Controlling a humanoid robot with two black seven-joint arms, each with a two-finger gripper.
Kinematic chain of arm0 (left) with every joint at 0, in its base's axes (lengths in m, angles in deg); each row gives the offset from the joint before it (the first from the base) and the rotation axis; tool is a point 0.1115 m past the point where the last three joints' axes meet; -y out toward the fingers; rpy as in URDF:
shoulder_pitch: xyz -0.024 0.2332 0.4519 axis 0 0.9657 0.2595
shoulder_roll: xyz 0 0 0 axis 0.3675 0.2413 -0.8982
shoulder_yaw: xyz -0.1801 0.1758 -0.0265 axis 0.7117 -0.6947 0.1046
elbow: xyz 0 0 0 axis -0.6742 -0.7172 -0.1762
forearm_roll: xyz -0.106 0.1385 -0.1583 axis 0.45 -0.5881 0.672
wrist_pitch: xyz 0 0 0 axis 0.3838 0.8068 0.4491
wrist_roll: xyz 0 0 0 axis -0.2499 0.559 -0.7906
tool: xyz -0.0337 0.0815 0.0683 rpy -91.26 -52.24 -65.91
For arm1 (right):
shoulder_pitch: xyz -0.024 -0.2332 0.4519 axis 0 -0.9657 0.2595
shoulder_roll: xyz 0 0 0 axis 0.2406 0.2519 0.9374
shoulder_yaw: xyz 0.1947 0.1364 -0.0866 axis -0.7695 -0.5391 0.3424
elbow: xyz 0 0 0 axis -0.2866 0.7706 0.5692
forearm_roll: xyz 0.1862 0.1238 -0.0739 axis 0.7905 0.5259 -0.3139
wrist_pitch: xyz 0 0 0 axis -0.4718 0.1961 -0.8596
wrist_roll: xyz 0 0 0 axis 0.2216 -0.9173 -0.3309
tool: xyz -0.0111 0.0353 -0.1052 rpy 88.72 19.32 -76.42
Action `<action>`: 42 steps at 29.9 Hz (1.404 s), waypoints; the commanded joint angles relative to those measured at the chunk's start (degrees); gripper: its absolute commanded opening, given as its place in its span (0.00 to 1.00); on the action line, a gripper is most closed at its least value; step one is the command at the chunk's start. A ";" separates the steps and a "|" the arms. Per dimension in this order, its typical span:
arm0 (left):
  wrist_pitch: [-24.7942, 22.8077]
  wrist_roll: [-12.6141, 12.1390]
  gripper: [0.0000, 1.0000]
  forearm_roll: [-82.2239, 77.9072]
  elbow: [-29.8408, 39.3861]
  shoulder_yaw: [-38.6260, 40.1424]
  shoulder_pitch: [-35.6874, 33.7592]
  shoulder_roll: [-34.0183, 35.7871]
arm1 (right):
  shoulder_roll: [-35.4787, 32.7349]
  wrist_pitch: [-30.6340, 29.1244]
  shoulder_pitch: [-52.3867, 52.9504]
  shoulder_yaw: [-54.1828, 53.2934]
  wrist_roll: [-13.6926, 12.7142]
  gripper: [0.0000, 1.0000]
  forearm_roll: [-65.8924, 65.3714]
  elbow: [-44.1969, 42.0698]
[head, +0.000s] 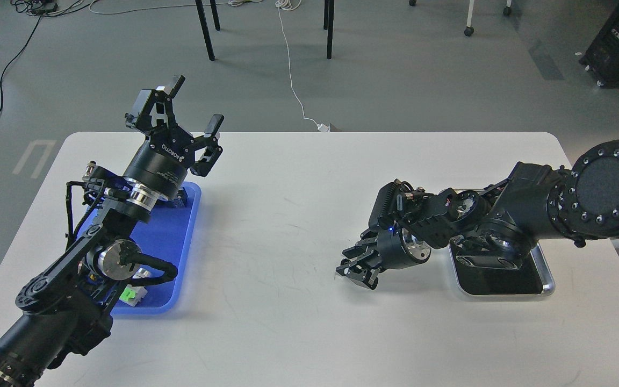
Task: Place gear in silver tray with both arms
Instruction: 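Grasp the black gear on the table with the right gripper, then carry the gear with the right gripper over the silver tray, then lower the gear into the silver tray and open the right gripper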
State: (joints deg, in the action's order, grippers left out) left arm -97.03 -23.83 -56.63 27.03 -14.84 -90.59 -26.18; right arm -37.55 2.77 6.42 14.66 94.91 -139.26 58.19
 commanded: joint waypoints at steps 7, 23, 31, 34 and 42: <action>0.10 0.00 0.98 -0.07 1.14 0.00 0.27 -0.01 | 0.00 -0.18 0.04 -0.09 0.01 0.13 -0.02 0.04; 0.19 -0.09 0.98 -0.07 3.69 0.00 1.15 0.70 | -18.96 1.40 11.72 -0.44 0.01 0.13 -3.09 9.88; 0.01 -0.09 0.98 -0.07 3.69 -0.08 1.50 0.61 | -34.88 1.05 9.97 1.93 0.01 0.14 -10.74 12.79; -0.08 -0.09 0.98 -0.07 3.69 -0.08 2.20 0.35 | -37.26 1.05 6.90 2.11 0.01 0.14 -10.66 12.09; -0.34 -0.09 0.98 -0.51 3.69 -0.35 2.47 -0.18 | -37.97 1.14 2.24 1.58 0.01 0.14 -10.22 11.12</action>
State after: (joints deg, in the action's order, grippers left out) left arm -97.30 -23.92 -57.03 30.73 -15.05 -88.15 -26.20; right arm -75.47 3.89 10.06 16.55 94.91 -149.61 69.76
